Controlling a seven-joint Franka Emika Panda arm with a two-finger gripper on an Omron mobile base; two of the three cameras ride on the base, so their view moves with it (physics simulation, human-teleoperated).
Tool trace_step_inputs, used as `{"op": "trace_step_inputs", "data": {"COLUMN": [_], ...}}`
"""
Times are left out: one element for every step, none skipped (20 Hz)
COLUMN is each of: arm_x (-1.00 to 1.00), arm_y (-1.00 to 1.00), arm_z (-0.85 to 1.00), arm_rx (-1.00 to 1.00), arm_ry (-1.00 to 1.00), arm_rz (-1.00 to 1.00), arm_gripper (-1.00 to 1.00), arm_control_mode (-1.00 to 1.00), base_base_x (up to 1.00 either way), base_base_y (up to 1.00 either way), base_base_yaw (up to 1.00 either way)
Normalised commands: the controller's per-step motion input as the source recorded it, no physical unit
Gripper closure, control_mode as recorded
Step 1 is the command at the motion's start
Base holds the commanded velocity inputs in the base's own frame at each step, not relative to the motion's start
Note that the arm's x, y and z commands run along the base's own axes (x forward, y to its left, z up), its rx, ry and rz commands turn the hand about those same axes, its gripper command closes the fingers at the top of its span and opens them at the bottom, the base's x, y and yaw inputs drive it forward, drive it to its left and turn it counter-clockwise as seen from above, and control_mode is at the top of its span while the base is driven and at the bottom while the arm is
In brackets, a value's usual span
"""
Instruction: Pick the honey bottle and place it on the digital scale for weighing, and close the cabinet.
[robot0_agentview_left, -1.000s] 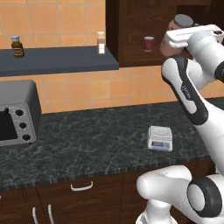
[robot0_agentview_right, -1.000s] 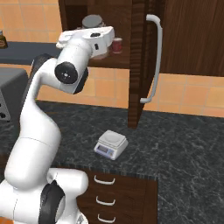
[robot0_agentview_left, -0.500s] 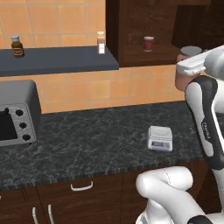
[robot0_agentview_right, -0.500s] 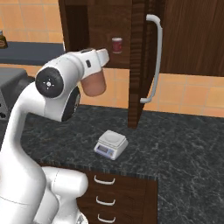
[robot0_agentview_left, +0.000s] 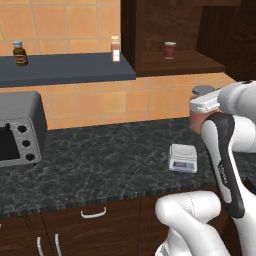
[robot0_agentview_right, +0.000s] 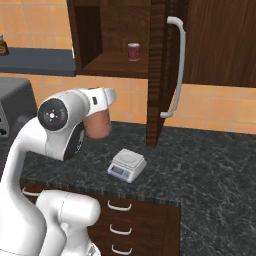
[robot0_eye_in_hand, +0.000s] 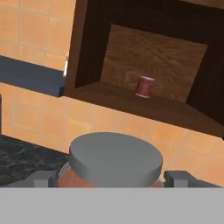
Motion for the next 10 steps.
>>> {"op": "trace_step_inputs", "data": {"arm_x": [0.0, 0.0, 0.0, 0.0, 0.0, 0.0, 0.0, 0.04, 0.14, 0.22], "arm_y": [0.0, -0.04, 0.0, 0.0, 0.0, 0.0, 0.0, 0.0, 0.0, 0.0], "arm_z": [-0.48, -0.39, -0.64, -0.64, -0.65, -0.69, -0.54, -0.42, -0.5, -0.52], "arm_rx": [0.04, 0.05, 0.08, 0.13, 0.15, 0.13, 0.17, 0.15, 0.1, 0.09], "arm_ry": [0.0, -0.04, -0.01, -0.08, -0.09, -0.07, 0.0, 0.0, 0.04, 0.06], "arm_rz": [0.08, 0.13, 0.15, 0.14, 0.11, 0.11, 0.1, 0.09, 0.1, 0.11], "arm_gripper": [1.0, 1.0, 1.0, 1.0, 1.0, 1.0, 1.0, 1.0, 1.0, 1.0], "arm_control_mode": [-1.0, -1.0, -1.0, -1.0, -1.0, -1.0, -1.0, -1.0, -1.0, -1.0], "base_base_x": [0.0, 0.0, 0.0, 0.0, 0.0, 0.0, 0.0, 0.0, 0.0, 0.0], "base_base_y": [0.0, 0.0, 0.0, 0.0, 0.0, 0.0, 0.0, 0.0, 0.0, 0.0], "base_base_yaw": [0.0, 0.0, 0.0, 0.0, 0.0, 0.0, 0.0, 0.0, 0.0, 0.0]}}
